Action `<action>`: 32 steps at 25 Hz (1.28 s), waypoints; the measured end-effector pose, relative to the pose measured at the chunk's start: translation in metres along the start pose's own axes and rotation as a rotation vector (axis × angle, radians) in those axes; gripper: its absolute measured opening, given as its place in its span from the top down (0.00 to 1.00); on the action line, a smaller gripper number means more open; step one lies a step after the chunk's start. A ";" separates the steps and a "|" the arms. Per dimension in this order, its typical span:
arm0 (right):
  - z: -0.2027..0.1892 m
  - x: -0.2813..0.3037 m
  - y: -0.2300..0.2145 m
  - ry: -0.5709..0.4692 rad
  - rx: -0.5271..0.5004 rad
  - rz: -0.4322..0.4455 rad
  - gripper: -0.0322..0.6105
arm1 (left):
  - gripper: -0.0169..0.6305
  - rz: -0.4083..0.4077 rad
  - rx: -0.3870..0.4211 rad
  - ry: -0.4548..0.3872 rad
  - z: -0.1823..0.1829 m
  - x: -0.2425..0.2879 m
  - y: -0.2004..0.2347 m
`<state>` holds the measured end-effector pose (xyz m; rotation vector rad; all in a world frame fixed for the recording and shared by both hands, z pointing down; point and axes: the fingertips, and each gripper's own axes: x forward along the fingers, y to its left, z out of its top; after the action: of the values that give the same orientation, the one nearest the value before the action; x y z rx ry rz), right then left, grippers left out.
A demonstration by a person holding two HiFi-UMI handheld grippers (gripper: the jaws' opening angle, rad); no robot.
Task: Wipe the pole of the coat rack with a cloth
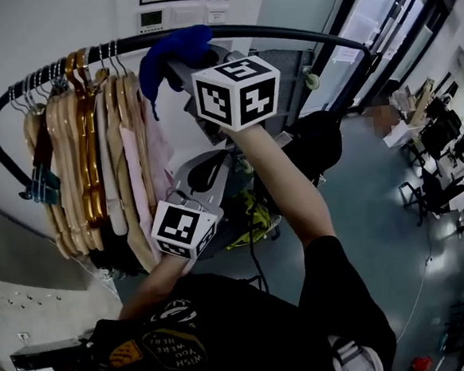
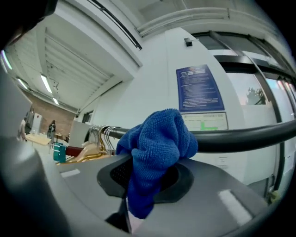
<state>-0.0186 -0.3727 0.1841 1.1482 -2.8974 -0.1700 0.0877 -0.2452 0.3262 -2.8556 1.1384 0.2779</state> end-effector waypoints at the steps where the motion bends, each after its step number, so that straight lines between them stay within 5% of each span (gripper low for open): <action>1: 0.001 0.008 0.013 -0.002 0.017 0.031 0.82 | 0.98 0.006 0.001 -0.004 0.001 0.000 0.001; 4: 0.002 0.023 0.029 -0.003 0.055 0.072 0.82 | 0.98 0.006 -0.008 -0.008 0.002 0.004 0.003; 8: -0.003 0.004 -0.010 -0.009 0.076 0.001 0.82 | 0.98 -0.008 -0.013 -0.010 0.002 0.009 0.002; 21: -0.027 -0.184 -0.314 0.033 0.132 -0.618 0.81 | 0.98 -0.098 -0.034 -0.020 -0.002 0.047 -0.018; 27: -0.037 -0.248 -0.407 0.032 0.144 -0.860 0.82 | 0.98 -0.083 -0.044 -0.033 -0.001 0.043 -0.012; 30: -0.036 -0.253 -0.408 0.027 0.166 -0.879 0.82 | 0.98 -0.061 -0.036 -0.030 0.001 0.039 -0.006; 32: -0.035 -0.235 -0.387 0.028 0.151 -0.813 0.82 | 0.98 -0.048 -0.030 -0.026 0.002 0.035 -0.003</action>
<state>0.4186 -0.4954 0.1817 2.2529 -2.2641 0.0606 0.1144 -0.2665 0.3176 -2.8918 1.0687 0.3311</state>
